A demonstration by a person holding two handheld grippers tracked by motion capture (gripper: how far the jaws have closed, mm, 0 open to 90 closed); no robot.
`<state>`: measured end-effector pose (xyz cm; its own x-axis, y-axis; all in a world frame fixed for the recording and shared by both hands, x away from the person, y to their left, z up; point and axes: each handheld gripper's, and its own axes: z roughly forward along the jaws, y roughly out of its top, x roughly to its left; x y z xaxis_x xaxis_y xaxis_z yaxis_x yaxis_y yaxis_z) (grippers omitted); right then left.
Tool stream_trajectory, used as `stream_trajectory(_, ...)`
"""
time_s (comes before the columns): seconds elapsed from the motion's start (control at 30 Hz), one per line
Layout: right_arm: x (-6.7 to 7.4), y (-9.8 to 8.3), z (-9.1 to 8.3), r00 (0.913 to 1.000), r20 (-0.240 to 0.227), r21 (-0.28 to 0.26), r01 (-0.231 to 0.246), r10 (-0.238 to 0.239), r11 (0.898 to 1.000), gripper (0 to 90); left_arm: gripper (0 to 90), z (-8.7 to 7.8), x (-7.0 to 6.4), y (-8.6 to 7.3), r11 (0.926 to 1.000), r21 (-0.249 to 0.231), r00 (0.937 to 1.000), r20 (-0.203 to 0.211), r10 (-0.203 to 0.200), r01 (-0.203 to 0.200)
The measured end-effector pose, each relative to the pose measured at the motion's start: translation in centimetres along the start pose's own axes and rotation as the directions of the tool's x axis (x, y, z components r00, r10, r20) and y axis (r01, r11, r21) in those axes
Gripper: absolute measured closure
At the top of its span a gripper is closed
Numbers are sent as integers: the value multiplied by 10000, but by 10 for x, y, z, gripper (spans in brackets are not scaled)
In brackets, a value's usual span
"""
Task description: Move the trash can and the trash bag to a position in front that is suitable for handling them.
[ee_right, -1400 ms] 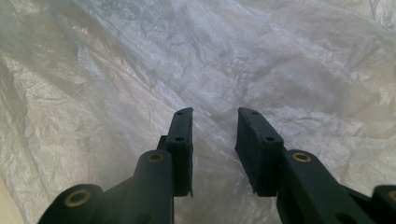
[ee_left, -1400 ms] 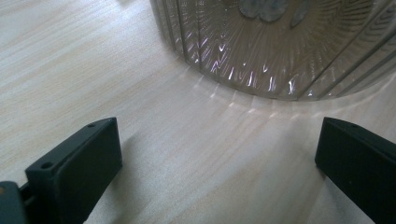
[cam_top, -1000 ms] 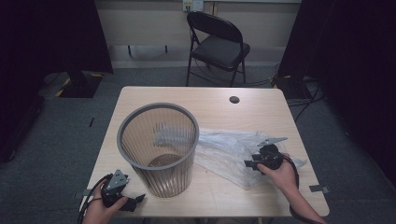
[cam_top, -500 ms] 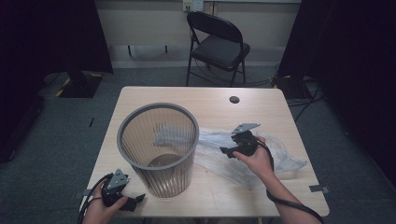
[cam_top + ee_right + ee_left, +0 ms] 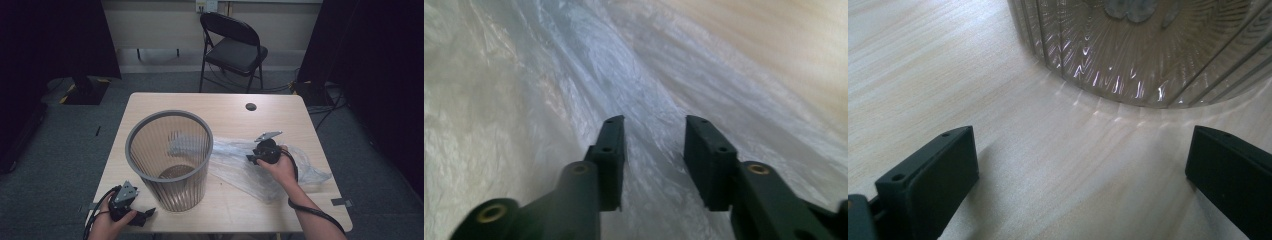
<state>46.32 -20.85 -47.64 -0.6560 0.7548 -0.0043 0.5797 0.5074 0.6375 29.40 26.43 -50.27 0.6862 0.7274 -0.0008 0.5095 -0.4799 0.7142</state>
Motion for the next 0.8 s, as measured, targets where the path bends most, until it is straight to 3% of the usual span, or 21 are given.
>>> stream_trajectory(0.03,-3,-9,-2,9993,85,55,-364,363,9993,700,0,0,0,0,10000,2,10000,1,1,-1)
stream_trajectory(0.07,-3,-9,-2,9993,85,55,-364,363,9993,700,0,0,0,0,10000,-3,10000,7,7,-7)
stream_trajectory(0.1,-6,-15,-7,9958,179,-23,-895,895,9960,748,0,0,0,0,10000,34,10000,1,26,-26)
stream_trajectory(0.17,-8,-17,-10,9936,294,6,-1087,1087,9941,777,0,0,0,0,10000,35,10000,3,33,-33)
stream_trajectory(0.2,-13,-23,-17,9852,592,28,-1615,1611,9869,811,0,0,0,1,10000,9,10000,10,-48,48)
stream_trajectory(0.23,-13,-23,-17,9852,592,28,-1615,1611,9869,811,0,0,0,1,10000,9,10000,10,-48,48)
stream_trajectory(0.27,-18,-28,-25,9715,927,-37,-2189,2183,9757,823,0,1,1,1,10000,18,10000,19,9,-9)
stream_trajectory(0.3,-18,-28,-25,9715,927,-37,-2189,2183,9757,823,0,1,1,1,10000,18,10000,19,9,-9)
stream_trajectory(0.33,-19,-30,-27,9653,994,-79,-2421,2416,9702,823,0,1,1,2,10000,42,10000,32,27,-27)
stream_trajectory(0.37,-23,-35,-36,9518,1293,-123,-2787,2780,9603,819,0,2,2,2,10000,54,10000,44,77,-77)
stream_trajectory(0.4,-23,-35,-36,9518,1293,-123,-2787,2780,9603,819,0,2,2,2,10000,54,10000,44,77,-77)
stream_trajectory(0.43,-25,-40,-43,9330,1494,-229,-3278,3274,9445,793,0,2,2,3,9999,65,10000,35,80,-80)
stream_trajectory(0.57,-25,-48,-51,9148,1639,-458,-3667,3691,9292,696,0,3,1,3,10000,49,10000,17,21,-21)
stream_trajectory(0.63,-22,-49,-54,9266,1560,-826,-3329,3421,9393,573,0,3,1,3,10000,36,10000,10,0,0)
stream_trajectory(0.67,-20,-47,-56,9376,1753,-960,-2873,3003,9530,487,0,3,1,4,10000,41,10000,-11,-15,15)
stream_trajectory(0.7,-20,-47,-56,9376,1753,-960,-2873,3003,9530,487,0,3,1,4,10000,41,10000,-11,-15,15)
stream_trajectory(0.73,-16,-43,-60,9616,1639,-1130,-2036,2203,9725,414,0,3,1,4,10000,55,10000,-15,11,-10)
stream_trajectory(0.77,-15,-41,-62,9713,1603,-1152,-1586,1759,9806,360,0,4,0,4,10000,55,10000,-37,-49,49)
stream_trajectory(0.8,-15,-41,-62,9713,1603,-1152,-1586,1759,9806,360,0,4,0,4,10000,55,10000,-37,-49,49)
